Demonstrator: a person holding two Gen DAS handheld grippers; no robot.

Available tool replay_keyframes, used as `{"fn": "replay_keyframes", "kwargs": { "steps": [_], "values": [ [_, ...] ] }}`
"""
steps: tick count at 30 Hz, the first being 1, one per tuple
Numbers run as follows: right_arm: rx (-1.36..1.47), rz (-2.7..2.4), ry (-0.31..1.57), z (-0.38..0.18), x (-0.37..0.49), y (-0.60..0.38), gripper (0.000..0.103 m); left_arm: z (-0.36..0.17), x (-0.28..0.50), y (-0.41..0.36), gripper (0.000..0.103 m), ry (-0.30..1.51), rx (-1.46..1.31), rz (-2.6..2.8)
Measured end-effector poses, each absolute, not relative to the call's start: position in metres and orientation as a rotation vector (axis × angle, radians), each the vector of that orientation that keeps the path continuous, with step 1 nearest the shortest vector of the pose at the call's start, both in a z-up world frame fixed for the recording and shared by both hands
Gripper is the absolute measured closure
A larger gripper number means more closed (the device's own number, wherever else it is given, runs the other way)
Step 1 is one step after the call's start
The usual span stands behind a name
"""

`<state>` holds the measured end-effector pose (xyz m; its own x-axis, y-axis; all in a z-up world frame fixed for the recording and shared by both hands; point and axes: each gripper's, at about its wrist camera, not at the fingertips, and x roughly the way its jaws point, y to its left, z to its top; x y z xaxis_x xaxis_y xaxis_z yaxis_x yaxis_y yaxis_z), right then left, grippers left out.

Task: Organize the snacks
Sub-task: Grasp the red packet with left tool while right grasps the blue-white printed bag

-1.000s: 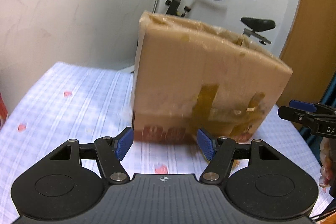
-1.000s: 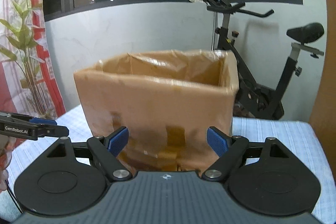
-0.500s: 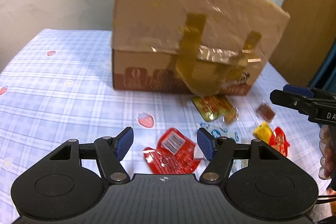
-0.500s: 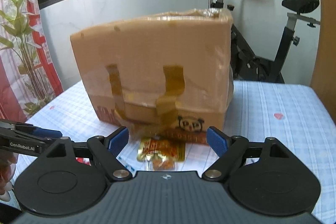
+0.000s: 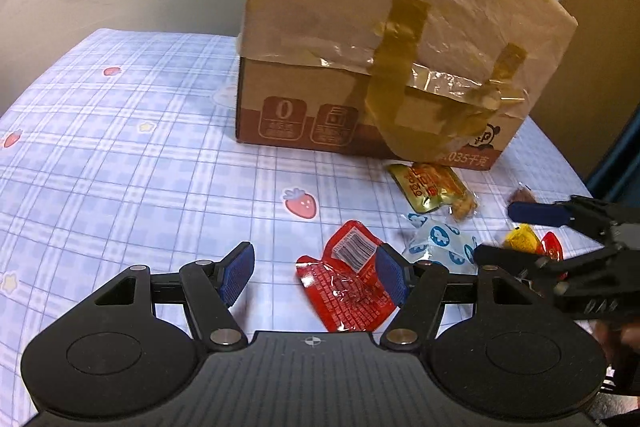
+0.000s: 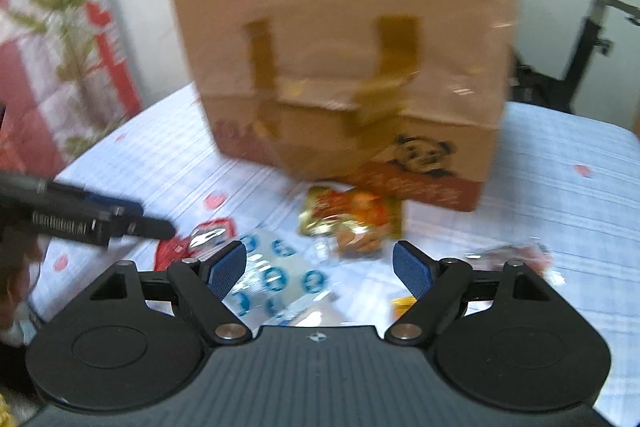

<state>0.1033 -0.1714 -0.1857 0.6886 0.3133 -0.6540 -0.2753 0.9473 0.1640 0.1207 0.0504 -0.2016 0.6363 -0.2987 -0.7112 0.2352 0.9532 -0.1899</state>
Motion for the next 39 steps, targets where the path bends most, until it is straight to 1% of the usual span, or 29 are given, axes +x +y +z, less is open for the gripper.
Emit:
{"fn": "replay_keyframes", "kwargs": {
  "steps": [10,13,15,16,18,21,31,34,39],
  "values": [
    [-0.123,0.486,0.815,-0.204,0.121,-0.13,0.02,-0.207,0.122,0.058,0.035,0.841,-0.13,-0.3],
    [-0.097,0.476,0.829,-0.207,0.125,-0.133,0.021,-0.208,0.123,0.059,0.035,0.844,-0.139,-0.299],
    [-0.058,0.462,0.833,-0.207,0.126,-0.139,0.03,-0.21,0.124,0.06,0.035,0.848,-0.143,-0.3],
    [-0.046,0.457,0.833,-0.207,0.126,-0.141,0.031,-0.21,0.124,0.059,0.035,0.849,-0.144,-0.3],
    [-0.043,0.424,0.825,-0.205,0.123,-0.145,0.045,-0.212,0.125,0.059,0.035,0.854,-0.142,-0.303],
    [-0.006,0.365,0.826,-0.203,0.12,-0.152,0.047,-0.214,0.125,0.057,0.035,0.864,-0.139,-0.32],
    [0.018,0.29,0.818,-0.201,0.107,-0.163,0.048,-0.219,0.124,0.033,0.035,0.859,-0.02,-0.366],
    [0.021,0.29,0.817,-0.202,0.107,-0.164,0.048,-0.22,0.123,0.033,0.044,0.851,-0.03,-0.331],
    [0.022,0.289,0.813,-0.203,0.106,-0.164,0.048,-0.221,0.121,0.027,0.044,0.831,0.004,-0.309]
  ]
}}
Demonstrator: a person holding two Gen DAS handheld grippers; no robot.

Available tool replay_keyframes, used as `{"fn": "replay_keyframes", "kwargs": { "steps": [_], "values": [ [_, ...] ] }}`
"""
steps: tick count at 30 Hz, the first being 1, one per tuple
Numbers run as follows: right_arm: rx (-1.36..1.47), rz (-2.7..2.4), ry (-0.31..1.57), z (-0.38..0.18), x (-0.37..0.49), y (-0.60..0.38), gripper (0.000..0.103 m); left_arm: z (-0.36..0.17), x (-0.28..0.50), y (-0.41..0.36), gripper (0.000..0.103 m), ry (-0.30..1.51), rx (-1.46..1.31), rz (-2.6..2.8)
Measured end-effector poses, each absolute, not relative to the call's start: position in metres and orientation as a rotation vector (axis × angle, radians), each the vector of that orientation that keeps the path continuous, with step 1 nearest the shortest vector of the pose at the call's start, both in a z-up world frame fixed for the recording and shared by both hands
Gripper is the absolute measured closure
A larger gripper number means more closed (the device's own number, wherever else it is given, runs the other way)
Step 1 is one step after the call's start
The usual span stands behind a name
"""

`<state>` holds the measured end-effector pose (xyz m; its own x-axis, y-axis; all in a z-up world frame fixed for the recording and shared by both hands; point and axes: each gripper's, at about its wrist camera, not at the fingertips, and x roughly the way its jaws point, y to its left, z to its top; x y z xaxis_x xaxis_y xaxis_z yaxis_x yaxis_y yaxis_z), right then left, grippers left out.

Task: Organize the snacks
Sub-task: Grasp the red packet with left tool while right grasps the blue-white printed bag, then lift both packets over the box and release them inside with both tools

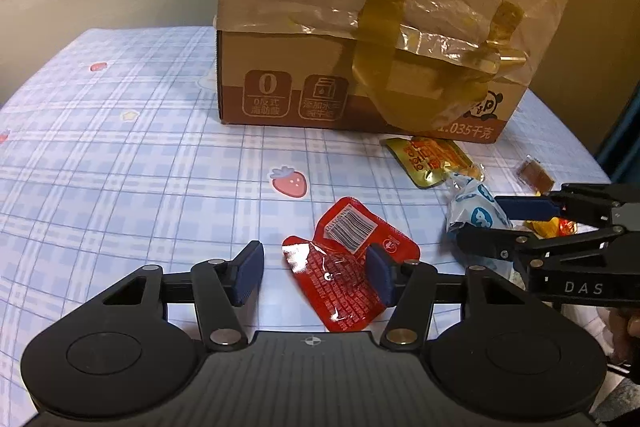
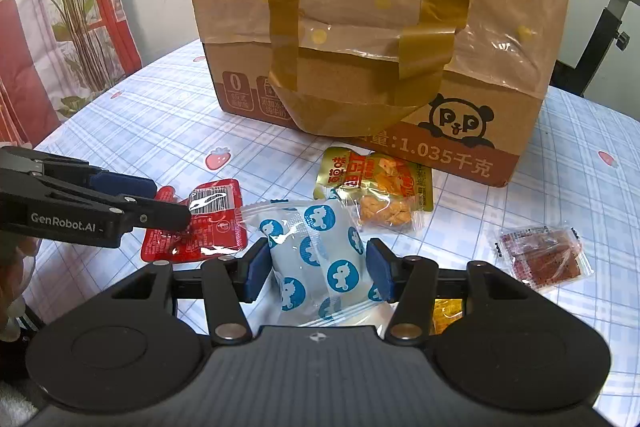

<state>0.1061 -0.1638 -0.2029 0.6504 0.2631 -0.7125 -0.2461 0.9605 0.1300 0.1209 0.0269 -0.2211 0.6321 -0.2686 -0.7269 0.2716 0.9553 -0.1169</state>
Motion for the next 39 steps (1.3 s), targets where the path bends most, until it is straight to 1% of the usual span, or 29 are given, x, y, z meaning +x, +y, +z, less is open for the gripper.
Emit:
{"fn": "replay_keyframes", "kwargs": {
  "steps": [6,7,8,15,19,29,39],
  "values": [
    [0.023,0.29,0.813,-0.203,0.106,-0.164,0.048,-0.223,0.122,0.015,0.045,0.805,0.053,-0.349],
    [0.025,0.291,0.813,-0.203,0.106,-0.164,0.048,-0.223,0.12,0.016,0.053,0.8,0.05,-0.356],
    [0.027,0.292,0.812,-0.203,0.106,-0.164,0.048,-0.223,0.119,0.016,0.058,0.796,0.049,-0.354],
    [0.034,0.29,0.81,-0.202,0.105,-0.164,0.048,-0.225,0.115,0.024,0.065,0.789,0.002,-0.357],
    [0.041,0.29,0.81,-0.202,0.104,-0.165,0.048,-0.223,0.115,0.028,0.07,0.774,-0.02,-0.354],
    [0.076,0.288,0.762,-0.19,0.1,-0.17,0.054,-0.201,0.109,0.043,0.071,0.689,-0.072,-0.313],
    [0.099,0.293,0.684,-0.166,0.098,-0.174,0.055,-0.177,0.103,0.046,0.071,0.607,-0.073,-0.301]
  ]
}}
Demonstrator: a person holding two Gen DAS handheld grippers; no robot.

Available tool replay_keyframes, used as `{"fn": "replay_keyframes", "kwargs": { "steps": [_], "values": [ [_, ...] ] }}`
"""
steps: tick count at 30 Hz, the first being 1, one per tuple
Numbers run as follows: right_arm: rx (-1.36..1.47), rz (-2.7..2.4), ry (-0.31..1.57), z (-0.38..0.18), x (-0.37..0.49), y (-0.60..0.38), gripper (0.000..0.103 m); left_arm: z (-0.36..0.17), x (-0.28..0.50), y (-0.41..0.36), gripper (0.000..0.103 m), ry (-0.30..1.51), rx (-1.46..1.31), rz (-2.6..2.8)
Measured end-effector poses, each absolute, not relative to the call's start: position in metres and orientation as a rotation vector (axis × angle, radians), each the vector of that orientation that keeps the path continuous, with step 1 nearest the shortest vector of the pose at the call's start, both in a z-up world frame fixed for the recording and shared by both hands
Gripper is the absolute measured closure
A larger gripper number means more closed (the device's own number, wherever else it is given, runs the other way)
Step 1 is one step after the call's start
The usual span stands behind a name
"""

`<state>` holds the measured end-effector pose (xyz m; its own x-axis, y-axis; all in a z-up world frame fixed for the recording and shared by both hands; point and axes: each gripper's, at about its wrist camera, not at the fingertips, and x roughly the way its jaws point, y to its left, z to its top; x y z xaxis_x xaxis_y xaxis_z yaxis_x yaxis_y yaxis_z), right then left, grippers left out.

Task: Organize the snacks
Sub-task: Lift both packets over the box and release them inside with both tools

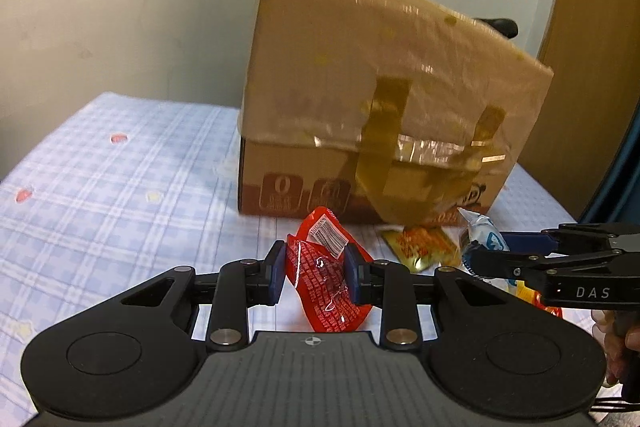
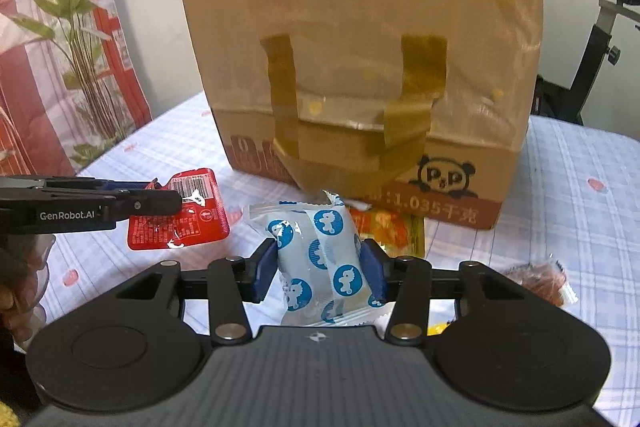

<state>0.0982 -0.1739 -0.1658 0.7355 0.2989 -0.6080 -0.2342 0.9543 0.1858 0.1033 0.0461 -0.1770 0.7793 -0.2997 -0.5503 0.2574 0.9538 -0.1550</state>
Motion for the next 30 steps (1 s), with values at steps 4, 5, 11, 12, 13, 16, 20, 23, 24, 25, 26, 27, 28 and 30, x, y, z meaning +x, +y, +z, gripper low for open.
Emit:
{"fn": "replay_keyframes", "kwargs": {
  "steps": [4,5,11,12,13,16,20,23,24,25,26,27,28,30],
  "values": [
    [0.113,0.288,0.636,-0.148,0.097,-0.178,0.055,-0.157,0.104,0.046,0.071,0.563,-0.077,-0.312],
    [0.113,0.286,0.622,-0.143,0.097,-0.178,0.055,-0.15,0.105,0.046,0.071,0.546,-0.08,-0.318],
    [0.123,0.283,0.529,-0.106,0.098,-0.186,0.056,-0.102,0.109,0.044,0.071,0.451,-0.083,-0.362],
    [0.121,0.282,0.509,-0.097,0.099,-0.187,0.056,-0.095,0.11,0.044,0.071,0.438,-0.085,-0.371],
    [0.122,0.285,0.492,-0.091,0.1,-0.188,0.057,-0.085,0.11,0.042,0.071,0.422,-0.084,-0.38],
    [0.136,0.304,0.442,-0.068,0.105,-0.194,0.06,-0.056,0.114,0.042,0.071,0.351,-0.089,-0.408],
    [0.144,0.32,0.382,-0.042,0.116,-0.199,0.063,-0.029,0.131,0.038,0.071,0.307,-0.104,-0.421],
    [0.132,0.332,0.356,-0.029,0.125,-0.2,0.065,-0.017,0.141,0.033,0.071,0.283,-0.107,-0.425],
    [0.128,0.34,0.345,-0.025,0.127,-0.2,0.065,-0.014,0.144,0.031,0.071,0.277,-0.111,-0.429],
    [0.125,0.344,0.335,-0.021,0.127,-0.2,0.065,-0.012,0.147,0.029,0.071,0.274,-0.114,-0.432],
    [0.122,0.348,0.323,-0.018,0.127,-0.199,0.066,-0.009,0.149,0.027,0.071,0.27,-0.116,-0.436],
    [0.12,0.351,0.315,-0.015,0.127,-0.199,0.066,-0.007,0.15,0.025,0.071,0.268,-0.116,-0.439],
    [0.12,0.353,0.309,-0.013,0.126,-0.201,0.066,-0.005,0.152,0.023,0.071,0.265,-0.114,-0.441],
    [0.121,0.355,0.298,-0.009,0.128,-0.201,0.066,-0.003,0.159,0.02,0.071,0.267,-0.115,-0.444]
  ]
}}
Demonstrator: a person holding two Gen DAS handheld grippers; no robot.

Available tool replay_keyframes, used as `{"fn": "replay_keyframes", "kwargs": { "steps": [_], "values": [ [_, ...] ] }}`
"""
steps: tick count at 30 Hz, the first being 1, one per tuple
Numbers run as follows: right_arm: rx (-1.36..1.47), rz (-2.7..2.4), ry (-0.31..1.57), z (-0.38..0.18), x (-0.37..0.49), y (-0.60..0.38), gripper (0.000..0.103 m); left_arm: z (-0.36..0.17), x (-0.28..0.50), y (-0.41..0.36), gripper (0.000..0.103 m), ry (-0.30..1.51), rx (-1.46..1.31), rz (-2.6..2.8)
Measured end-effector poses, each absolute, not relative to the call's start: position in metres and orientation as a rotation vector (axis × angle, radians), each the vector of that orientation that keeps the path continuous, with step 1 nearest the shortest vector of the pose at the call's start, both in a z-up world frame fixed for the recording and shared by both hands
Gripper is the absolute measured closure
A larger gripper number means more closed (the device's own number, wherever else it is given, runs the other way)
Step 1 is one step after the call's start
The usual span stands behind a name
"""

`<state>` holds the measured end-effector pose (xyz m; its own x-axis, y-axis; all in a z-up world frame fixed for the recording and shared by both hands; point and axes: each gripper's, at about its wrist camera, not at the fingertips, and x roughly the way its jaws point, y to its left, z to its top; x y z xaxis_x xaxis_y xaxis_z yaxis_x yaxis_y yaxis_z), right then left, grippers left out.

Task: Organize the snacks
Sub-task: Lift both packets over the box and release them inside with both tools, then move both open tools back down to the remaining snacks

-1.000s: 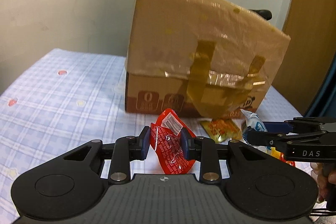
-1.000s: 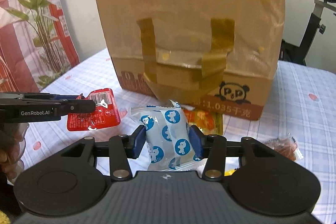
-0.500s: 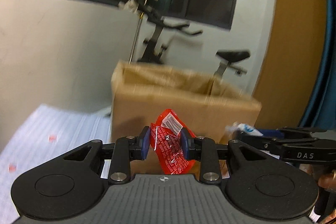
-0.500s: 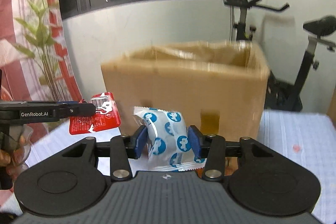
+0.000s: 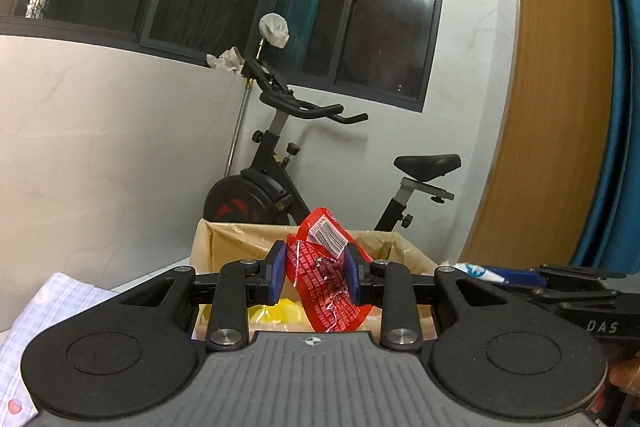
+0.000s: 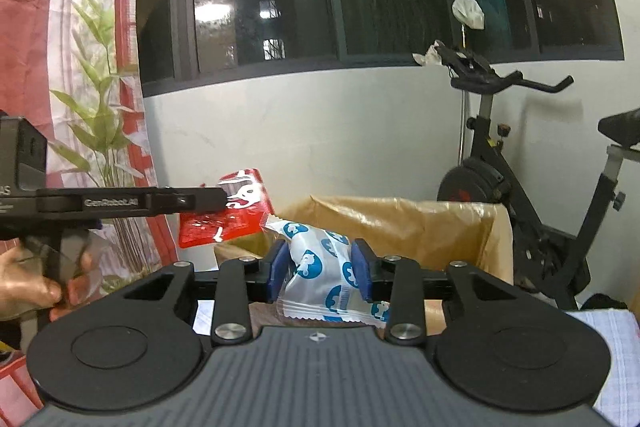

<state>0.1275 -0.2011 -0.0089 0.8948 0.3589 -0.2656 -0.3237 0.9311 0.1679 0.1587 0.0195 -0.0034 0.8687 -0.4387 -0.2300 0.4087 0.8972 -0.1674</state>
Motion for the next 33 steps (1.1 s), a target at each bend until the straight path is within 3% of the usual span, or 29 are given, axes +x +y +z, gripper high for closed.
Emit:
{"fn": "replay_keyframes", "kwargs": {
  "steps": [6,12,19,33],
  "values": [
    [0.113,0.333,0.29,0.002,0.159,-0.206,0.066,-0.009,0.193,0.019,0.071,0.328,-0.144,-0.445],
    [0.105,0.264,0.395,-0.005,0.234,-0.213,0.066,-0.011,0.244,-0.005,0.07,0.395,-0.08,-0.422],
    [0.208,0.156,0.501,-0.022,0.283,-0.227,0.063,-0.02,0.28,-0.016,0.049,0.47,-0.029,-0.389],
    [0.199,0.21,0.476,-0.018,0.239,-0.241,0.058,-0.015,0.233,0.006,0.047,0.469,-0.043,-0.443]
  ]
}}
